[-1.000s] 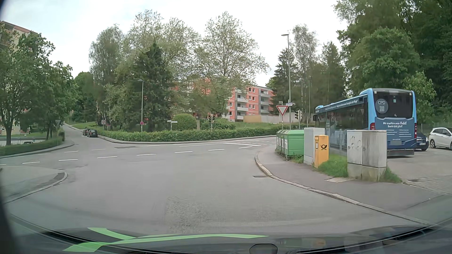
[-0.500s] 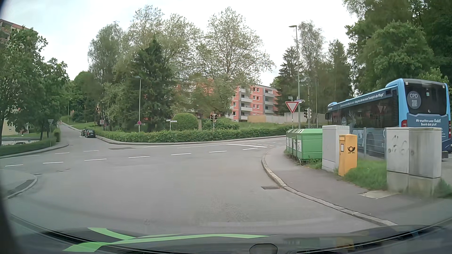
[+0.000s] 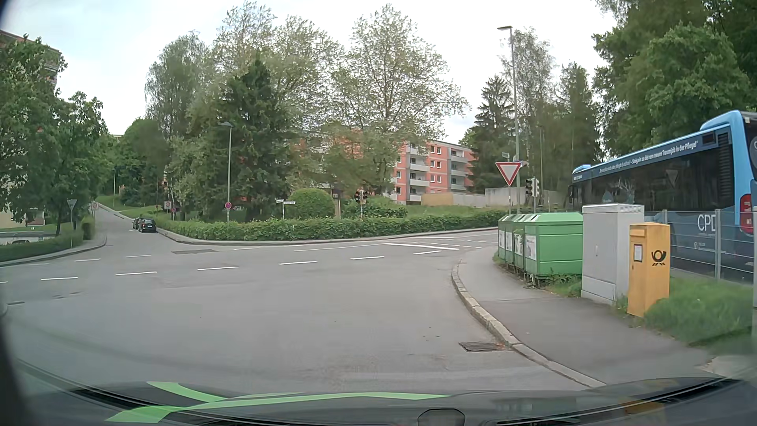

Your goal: Follow the waypoints while adhering to traffic rules and regulations

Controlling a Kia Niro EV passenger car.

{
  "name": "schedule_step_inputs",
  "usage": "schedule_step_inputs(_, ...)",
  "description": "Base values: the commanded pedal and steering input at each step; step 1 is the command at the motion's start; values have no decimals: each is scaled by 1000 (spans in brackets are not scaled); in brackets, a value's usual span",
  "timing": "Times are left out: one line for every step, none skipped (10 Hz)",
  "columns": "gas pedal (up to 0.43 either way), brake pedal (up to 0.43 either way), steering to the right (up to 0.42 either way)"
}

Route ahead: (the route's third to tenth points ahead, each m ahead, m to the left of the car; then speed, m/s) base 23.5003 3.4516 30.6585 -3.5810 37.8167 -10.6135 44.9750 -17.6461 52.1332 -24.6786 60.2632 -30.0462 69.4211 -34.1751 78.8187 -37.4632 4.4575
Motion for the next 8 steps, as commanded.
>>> schedule_step_inputs(0, 152, -26)
schedule_step_inputs(0, 146, -26)
schedule_step_inputs(0, 146, -27)
schedule_step_inputs(0, 146, -26)
schedule_step_inputs(0, 146, -26)
schedule_step_inputs(0, 146, -27)
schedule_step_inputs(0, 140, -27)
schedule_step_inputs(0, 140, -27)
